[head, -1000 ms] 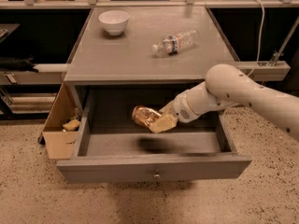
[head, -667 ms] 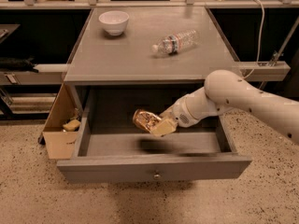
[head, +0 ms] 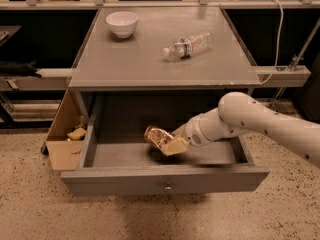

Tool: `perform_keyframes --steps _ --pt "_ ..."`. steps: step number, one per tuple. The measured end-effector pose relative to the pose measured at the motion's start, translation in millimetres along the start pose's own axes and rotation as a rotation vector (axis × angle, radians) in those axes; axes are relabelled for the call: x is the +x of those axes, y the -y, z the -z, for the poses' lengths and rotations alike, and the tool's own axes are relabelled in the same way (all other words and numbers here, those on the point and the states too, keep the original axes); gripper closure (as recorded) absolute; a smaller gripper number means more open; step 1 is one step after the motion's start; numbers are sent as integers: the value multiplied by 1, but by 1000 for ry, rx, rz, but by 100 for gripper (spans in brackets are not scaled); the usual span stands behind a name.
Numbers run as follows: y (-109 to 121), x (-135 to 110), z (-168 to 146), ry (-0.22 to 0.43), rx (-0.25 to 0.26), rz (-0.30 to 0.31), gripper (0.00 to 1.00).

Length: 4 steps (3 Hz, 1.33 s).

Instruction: Place orange can into top drawer

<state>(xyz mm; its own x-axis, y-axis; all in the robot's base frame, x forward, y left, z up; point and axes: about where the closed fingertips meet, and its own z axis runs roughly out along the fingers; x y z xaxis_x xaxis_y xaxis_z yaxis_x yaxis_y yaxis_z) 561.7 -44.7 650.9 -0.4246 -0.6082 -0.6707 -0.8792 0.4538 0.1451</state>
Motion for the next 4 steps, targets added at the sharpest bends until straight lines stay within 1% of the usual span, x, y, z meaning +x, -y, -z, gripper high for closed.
perform_keyframes --steps 1,2,3,4 --pt "20 18 -19 -1 -3 -21 60" --pt "22 21 -22 -1 -6 -27 36" --pt "22 21 -22 -1 -6 -27 13" --pt "22 21 -22 -1 -6 -27 0"
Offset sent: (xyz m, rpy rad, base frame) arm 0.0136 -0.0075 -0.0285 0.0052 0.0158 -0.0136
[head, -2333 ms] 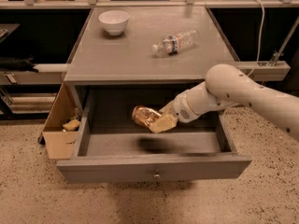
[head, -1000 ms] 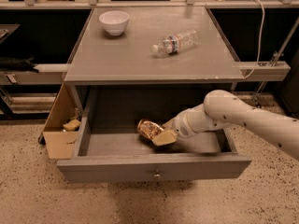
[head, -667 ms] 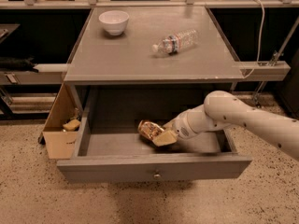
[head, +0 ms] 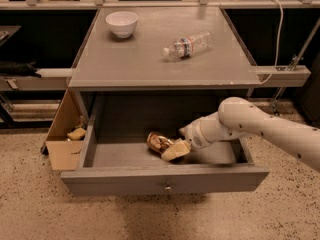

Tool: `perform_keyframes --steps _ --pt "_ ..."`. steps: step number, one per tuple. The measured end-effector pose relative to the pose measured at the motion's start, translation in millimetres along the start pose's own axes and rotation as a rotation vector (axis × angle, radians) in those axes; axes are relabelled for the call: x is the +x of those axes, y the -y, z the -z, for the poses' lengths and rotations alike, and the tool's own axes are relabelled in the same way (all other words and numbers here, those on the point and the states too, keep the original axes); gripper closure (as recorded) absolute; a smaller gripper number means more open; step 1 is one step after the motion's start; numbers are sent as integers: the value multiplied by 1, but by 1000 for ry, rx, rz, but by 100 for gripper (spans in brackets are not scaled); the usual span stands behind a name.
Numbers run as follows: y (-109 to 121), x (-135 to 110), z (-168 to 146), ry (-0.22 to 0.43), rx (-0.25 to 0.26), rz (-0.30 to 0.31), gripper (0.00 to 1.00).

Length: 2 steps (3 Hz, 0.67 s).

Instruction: Place orange can into top drawer

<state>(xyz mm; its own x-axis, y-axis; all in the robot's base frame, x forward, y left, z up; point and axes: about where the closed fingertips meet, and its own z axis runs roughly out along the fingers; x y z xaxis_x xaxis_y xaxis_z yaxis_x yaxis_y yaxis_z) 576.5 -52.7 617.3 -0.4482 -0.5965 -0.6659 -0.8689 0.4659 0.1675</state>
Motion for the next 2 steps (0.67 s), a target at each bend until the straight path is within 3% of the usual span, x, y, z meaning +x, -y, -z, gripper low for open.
perform_keyframes --steps 2 --pt "-5 -32 39 123 -13 87 0"
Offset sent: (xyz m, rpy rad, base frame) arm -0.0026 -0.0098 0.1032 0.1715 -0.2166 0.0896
